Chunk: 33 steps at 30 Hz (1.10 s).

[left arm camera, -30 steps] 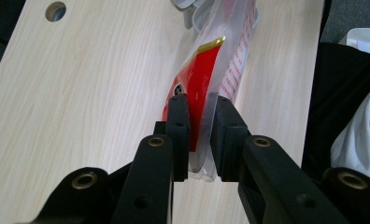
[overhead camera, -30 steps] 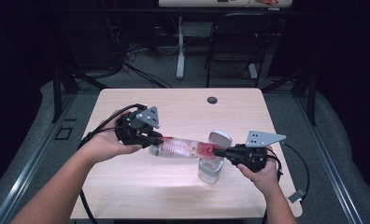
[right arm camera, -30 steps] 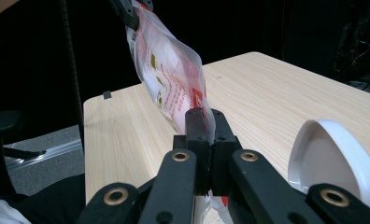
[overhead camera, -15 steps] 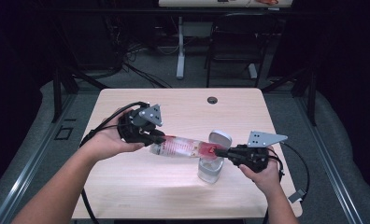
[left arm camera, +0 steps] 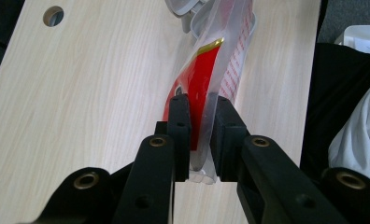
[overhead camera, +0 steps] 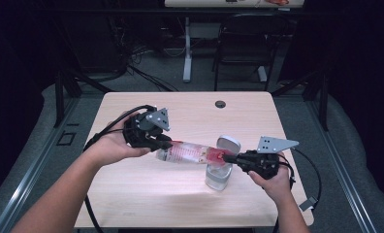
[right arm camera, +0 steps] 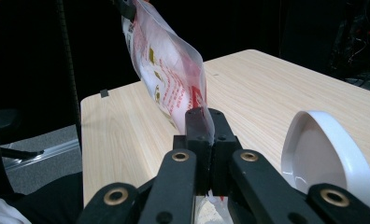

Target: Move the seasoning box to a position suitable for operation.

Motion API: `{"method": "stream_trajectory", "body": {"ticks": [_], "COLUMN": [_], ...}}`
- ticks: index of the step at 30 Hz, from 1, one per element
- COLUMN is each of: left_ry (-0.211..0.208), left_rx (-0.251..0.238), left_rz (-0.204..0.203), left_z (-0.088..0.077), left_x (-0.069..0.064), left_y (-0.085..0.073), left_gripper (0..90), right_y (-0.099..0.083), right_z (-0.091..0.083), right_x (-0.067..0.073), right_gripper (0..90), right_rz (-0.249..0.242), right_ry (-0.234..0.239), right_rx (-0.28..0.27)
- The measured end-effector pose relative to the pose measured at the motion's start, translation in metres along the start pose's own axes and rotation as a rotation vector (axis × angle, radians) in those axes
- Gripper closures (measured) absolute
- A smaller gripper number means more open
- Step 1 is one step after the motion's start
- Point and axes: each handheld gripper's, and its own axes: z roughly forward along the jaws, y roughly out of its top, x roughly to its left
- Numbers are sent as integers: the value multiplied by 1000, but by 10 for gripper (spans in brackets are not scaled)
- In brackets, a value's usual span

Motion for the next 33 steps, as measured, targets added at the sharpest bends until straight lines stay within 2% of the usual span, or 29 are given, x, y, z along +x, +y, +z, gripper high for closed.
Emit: {"method": "stream_trajectory", "body": {"ticks": [20, 25, 33], "left_ry": [5, 12, 13], "left_rx": [37, 57, 69], "left_rz": [30, 54, 61], "left_z": [-2, -3, -2], "left_x": [-1, -2, -1], "left_y": [16, 23, 28], "left_gripper": [808, 816, 825], "right_y": [-5, -6, -7], "right_z": [-4, -6, -8], "right_x": [-5, -6, -7], "right_gripper": [899, 899, 899], "right_rz": [16, 20, 25], "right_ry": [-5, -13, -20], "right_rx": [0, 0, 5]}}
